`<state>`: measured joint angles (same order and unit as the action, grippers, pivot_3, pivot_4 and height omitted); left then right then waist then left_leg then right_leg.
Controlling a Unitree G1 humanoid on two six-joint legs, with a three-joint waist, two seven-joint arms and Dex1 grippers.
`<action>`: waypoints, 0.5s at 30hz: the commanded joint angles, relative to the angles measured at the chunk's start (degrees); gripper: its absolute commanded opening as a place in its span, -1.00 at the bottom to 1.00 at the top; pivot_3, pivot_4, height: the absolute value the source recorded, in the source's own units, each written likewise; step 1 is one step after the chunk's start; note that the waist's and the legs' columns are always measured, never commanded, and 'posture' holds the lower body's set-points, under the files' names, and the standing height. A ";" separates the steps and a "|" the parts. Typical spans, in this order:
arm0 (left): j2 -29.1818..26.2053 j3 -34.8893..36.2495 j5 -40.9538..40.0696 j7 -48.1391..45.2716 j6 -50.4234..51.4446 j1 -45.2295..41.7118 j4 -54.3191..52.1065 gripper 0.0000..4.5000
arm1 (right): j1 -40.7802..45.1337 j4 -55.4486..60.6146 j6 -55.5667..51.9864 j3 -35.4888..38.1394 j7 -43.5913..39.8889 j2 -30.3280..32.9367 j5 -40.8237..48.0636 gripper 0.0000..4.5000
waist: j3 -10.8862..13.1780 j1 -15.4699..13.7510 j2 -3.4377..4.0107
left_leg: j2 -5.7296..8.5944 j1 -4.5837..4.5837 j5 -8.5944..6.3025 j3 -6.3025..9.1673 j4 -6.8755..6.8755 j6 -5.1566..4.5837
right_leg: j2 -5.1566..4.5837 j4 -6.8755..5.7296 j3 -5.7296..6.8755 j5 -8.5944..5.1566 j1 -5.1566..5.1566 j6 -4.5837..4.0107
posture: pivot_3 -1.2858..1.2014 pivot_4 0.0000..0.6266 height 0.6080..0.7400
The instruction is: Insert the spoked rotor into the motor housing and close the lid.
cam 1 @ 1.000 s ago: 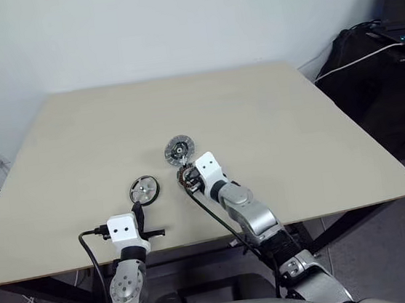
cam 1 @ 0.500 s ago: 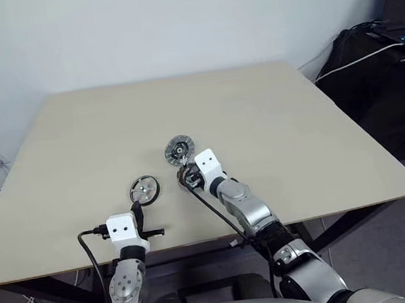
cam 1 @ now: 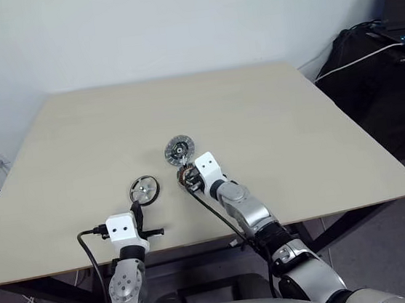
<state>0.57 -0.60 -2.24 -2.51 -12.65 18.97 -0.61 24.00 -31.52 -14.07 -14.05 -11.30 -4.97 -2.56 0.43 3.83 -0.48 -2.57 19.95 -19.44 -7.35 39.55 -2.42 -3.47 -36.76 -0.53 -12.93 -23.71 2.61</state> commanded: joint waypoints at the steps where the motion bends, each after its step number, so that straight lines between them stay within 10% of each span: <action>1: 0.09 -0.26 0.57 0.25 -0.80 -0.84 -1.36 -1.00 | 1.97 0.05 1.73 0.86 0.00 -0.49 -0.07 -0.36 | 0.00 0.01 0.00 | 0.00 0.00 0.00 0.00 0.00 0.00 | 0.00 0.00 0.00 0.00 0.00 0.00 | 0.03 -1.00 1.00; 11: 0.06 -0.31 0.57 0.17 -0.80 -0.77 -1.48 -1.00 | 2.68 -1.11 3.06 1.58 0.65 -0.58 -0.58 0.99 | 0.00 0.04 0.00 | 0.00 0.00 0.00 0.00 0.00 0.00 | 0.00 0.00 0.00 0.00 0.00 0.00 | 0.03 -1.00 1.00; 15: 0.09 -0.34 0.55 0.17 -0.76 -0.67 -1.55 -1.00 | 1.23 3.22 3.62 2.32 -1.25 -0.70 1.36 0.76 | 0.00 0.03 0.01 | 0.00 0.00 0.00 0.00 0.00 0.00 | 0.00 0.00 0.00 0.00 0.00 0.00 | 0.03 -1.00 1.00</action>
<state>0.59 -0.59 -2.23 -2.51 -12.66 18.98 -0.61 25.09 -32.58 -11.94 -12.81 -11.66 -5.10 -2.45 0.43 3.86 -0.47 -2.57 19.95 -19.44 -7.35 39.55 -2.41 -3.47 -36.76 -0.53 -12.93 -23.71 2.61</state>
